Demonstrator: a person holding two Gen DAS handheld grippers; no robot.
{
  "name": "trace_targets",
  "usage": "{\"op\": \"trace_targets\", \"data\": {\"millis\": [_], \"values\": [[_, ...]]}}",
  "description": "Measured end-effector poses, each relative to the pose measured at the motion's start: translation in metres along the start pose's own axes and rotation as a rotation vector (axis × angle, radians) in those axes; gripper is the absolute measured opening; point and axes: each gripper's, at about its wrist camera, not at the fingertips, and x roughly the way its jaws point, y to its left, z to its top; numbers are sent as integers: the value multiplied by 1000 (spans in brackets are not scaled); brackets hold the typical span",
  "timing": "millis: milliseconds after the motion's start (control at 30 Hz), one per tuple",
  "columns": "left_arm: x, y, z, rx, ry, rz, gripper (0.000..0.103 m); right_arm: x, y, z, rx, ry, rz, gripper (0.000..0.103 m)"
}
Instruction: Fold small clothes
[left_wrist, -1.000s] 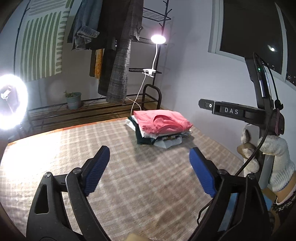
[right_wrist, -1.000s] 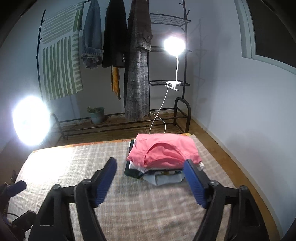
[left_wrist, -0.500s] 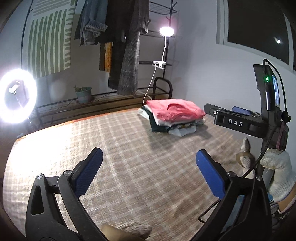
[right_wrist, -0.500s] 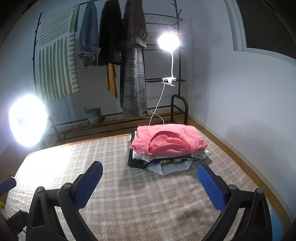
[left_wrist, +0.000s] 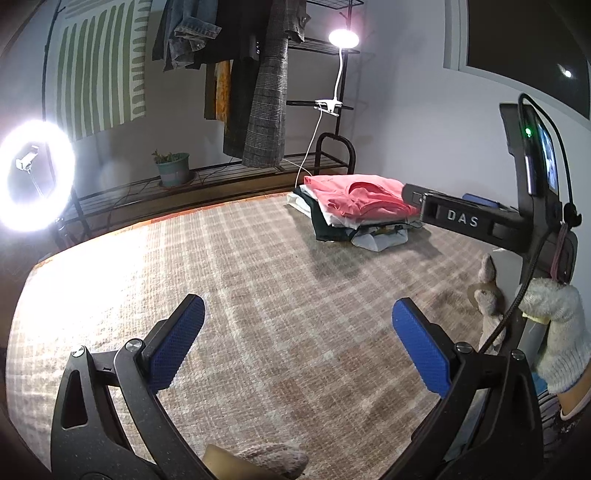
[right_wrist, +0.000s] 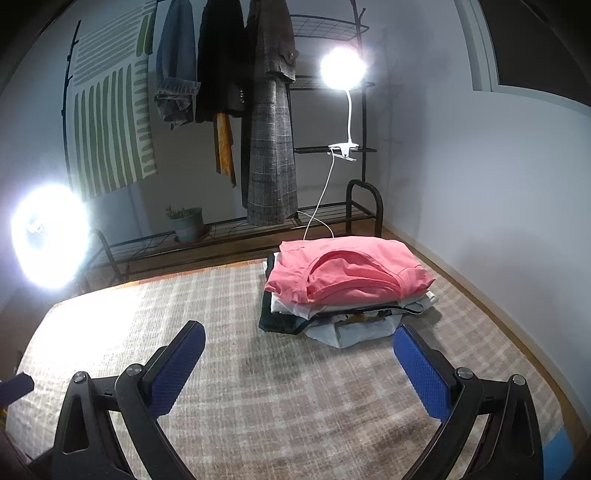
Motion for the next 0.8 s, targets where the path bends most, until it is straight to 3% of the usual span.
{"op": "trace_targets", "data": {"millis": [800], "values": [[-1, -1, 0, 4, -2, 4, 103, 6, 3, -3, 7, 19, -2, 103]]}}
